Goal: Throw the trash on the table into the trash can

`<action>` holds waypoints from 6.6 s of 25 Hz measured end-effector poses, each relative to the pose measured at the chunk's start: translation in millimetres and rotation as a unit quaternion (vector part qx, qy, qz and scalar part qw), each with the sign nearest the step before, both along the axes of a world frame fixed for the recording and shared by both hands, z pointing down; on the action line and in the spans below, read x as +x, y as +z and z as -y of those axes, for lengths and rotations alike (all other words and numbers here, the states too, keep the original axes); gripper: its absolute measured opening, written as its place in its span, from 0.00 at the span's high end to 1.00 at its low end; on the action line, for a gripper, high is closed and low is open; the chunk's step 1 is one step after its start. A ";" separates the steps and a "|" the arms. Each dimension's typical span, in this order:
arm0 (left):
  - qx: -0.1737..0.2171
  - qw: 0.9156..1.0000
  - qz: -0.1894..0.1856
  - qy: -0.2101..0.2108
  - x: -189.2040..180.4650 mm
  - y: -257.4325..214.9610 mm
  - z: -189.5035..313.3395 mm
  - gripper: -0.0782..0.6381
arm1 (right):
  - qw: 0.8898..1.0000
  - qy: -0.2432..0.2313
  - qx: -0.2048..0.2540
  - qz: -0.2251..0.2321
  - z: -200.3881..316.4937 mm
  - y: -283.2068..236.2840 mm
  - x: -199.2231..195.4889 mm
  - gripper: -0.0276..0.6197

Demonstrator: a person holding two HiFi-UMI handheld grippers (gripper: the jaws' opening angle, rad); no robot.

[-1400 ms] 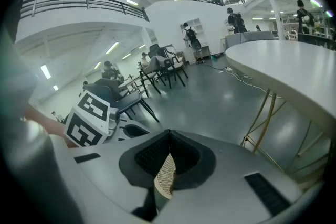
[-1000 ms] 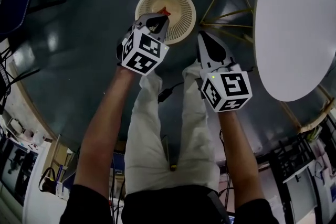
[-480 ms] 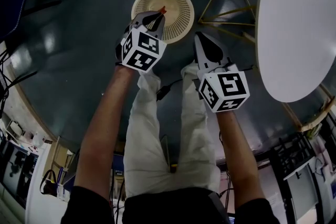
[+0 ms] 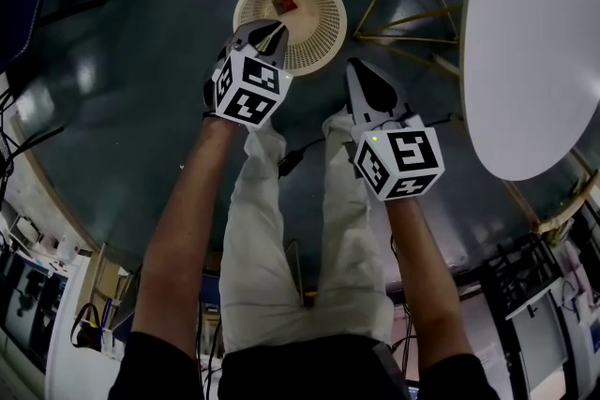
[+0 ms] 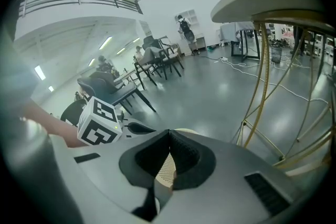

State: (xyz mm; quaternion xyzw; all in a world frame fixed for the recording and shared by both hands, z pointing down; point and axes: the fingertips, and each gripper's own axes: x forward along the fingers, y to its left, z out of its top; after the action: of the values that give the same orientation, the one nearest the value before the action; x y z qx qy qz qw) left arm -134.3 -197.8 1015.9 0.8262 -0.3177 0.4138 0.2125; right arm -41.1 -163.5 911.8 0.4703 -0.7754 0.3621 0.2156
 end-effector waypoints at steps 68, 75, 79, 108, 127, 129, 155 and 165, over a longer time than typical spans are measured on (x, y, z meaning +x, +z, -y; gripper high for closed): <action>0.231 0.957 -0.125 -0.127 -73.1 -602.1 -72.5 0.87 | 0.977 -0.039 0.208 0.029 -20.5 -522.2 -83.2 0.93; 0.273 0.943 -0.142 -0.124 -106.9 -663.3 -93.9 0.87 | 0.962 -0.043 0.270 0.019 -37.2 -585.3 -113.7 0.93; 0.291 0.939 -0.153 -0.102 -124.3 -690.5 -109.4 0.87 | 0.952 -0.045 0.301 0.016 -52.1 -617.2 -137.1 0.93; 0.353 0.910 -0.201 -0.078 -88.8 -802.2 -180.7 0.87 | 0.930 -0.063 0.362 0.007 -128.0 -707.8 -110.7 0.93; 0.385 0.902 -0.173 -0.091 -3.9 -835.6 -307.5 0.87 | 0.913 -0.088 0.396 0.029 -257.8 -746.0 -32.9 0.93; 0.389 0.900 -0.172 -0.093 5.2 -839.1 -324.3 0.87 | 0.912 -0.093 0.399 0.032 -275.4 -748.2 -25.7 0.93; 0.400 0.895 -0.162 -0.110 84.8 -840.9 -463.6 0.87 | 0.903 -0.109 0.411 0.058 -410.7 -747.5 53.0 0.93; 0.400 0.896 -0.165 -0.101 66.6 -855.8 -472.3 0.87 | 0.907 -0.100 0.405 0.054 -422.4 -755.0 36.4 0.93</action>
State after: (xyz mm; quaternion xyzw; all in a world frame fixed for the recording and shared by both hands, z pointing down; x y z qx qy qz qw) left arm -67.7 274.5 160.1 0.8616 -0.4983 0.0854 -0.0461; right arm -4.7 258.9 156.8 0.4164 -0.9090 0.0184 -0.0004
